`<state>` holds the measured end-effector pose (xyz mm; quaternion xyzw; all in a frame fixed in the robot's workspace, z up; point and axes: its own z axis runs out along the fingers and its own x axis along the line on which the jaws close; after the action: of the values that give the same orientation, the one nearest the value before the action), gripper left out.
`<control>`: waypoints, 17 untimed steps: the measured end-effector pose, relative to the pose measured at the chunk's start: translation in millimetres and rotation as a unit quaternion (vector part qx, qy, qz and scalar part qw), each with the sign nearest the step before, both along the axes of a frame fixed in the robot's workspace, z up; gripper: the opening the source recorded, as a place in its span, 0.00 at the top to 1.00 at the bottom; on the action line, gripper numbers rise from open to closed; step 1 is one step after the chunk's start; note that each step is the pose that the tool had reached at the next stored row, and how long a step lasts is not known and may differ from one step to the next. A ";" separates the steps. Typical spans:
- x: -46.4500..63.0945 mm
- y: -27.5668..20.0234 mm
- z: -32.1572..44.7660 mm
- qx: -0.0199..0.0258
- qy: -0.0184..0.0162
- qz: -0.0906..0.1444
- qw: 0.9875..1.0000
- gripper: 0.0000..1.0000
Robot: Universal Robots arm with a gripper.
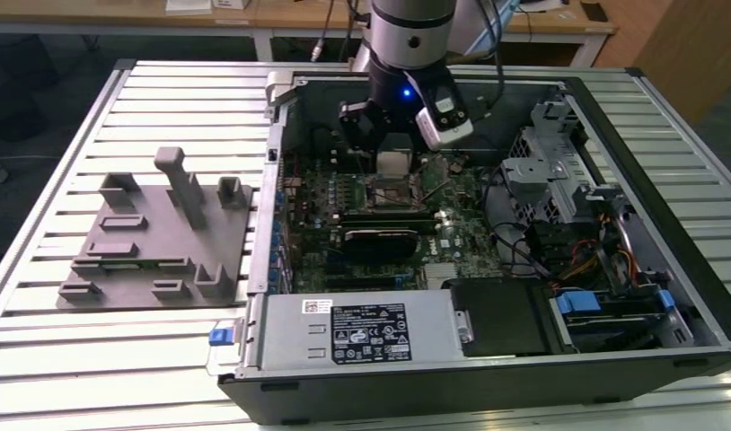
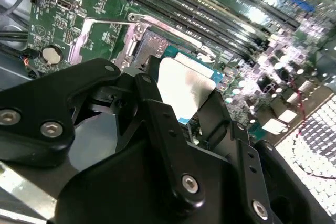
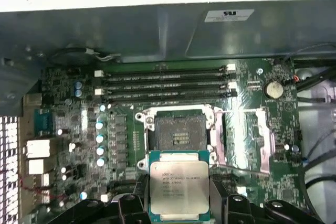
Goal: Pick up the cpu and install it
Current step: 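Pick up the cpu and move it towards the insertion slot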
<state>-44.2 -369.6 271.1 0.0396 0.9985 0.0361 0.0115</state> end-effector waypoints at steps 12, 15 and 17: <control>6.6 7.8 -12.1 0.000 0.000 0.000 1.000 0.46; 6.7 7.8 -14.7 0.000 0.000 0.000 1.000 0.46; 6.7 7.8 -15.6 0.000 0.000 0.000 1.000 0.46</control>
<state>-37.5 -361.8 255.5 0.0397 0.9985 0.0361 0.0115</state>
